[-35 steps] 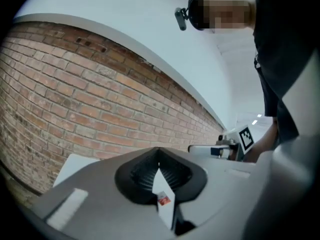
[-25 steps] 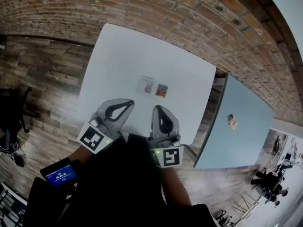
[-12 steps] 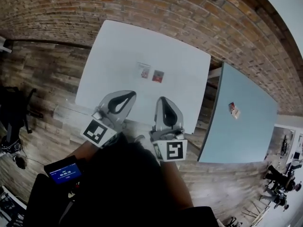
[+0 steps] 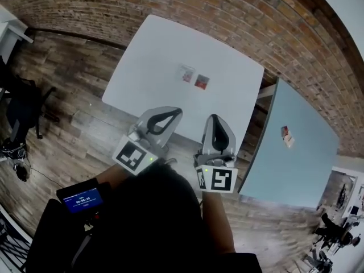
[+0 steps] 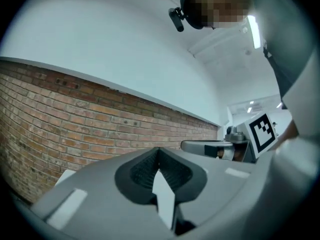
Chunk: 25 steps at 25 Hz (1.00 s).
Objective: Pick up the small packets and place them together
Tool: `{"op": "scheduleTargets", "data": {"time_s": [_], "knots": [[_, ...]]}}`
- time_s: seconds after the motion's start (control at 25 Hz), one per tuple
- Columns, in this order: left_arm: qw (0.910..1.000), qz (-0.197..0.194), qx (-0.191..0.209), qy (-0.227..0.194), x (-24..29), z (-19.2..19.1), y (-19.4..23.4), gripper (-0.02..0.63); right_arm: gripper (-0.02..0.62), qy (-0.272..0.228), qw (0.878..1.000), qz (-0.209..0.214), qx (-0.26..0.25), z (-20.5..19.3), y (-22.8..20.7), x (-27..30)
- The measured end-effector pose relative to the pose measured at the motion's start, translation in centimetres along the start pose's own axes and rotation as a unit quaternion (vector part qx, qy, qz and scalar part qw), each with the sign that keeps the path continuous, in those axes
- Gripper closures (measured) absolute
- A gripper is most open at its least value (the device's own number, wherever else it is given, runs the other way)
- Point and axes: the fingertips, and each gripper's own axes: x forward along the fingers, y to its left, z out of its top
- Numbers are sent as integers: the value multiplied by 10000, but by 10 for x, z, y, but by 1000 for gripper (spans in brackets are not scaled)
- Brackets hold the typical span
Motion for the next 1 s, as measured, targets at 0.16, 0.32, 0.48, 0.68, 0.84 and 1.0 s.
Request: {"op": "scheduleTargets", "data": {"time_s": [0.16, 0.32, 0.48, 0.68, 0.84, 1.0], "knots": [[9998, 151, -93, -127, -7, 5, 19, 606, 595, -85, 9999, 8, -90, 8, 13, 12], [9997, 136, -128, -126, -11, 5, 30, 606, 594, -120, 9998, -1, -128, 11, 21, 25], [9999, 61, -114, -91, -10, 5, 39, 606, 595, -119, 9998, -98, -108, 13, 21, 34], [9997, 156, -136, -131, -12, 8, 53, 606, 595, -74, 9998, -132, -115, 11, 23, 44], [9994, 201, -118, -242, -12, 15, 60, 606, 595, -30, 9998, -125, -128, 9, 26, 49], [9996, 32, 91, -251, -11, 18, 56, 606, 595, -15, 9996, -237, -172, 11, 29, 48]]}}
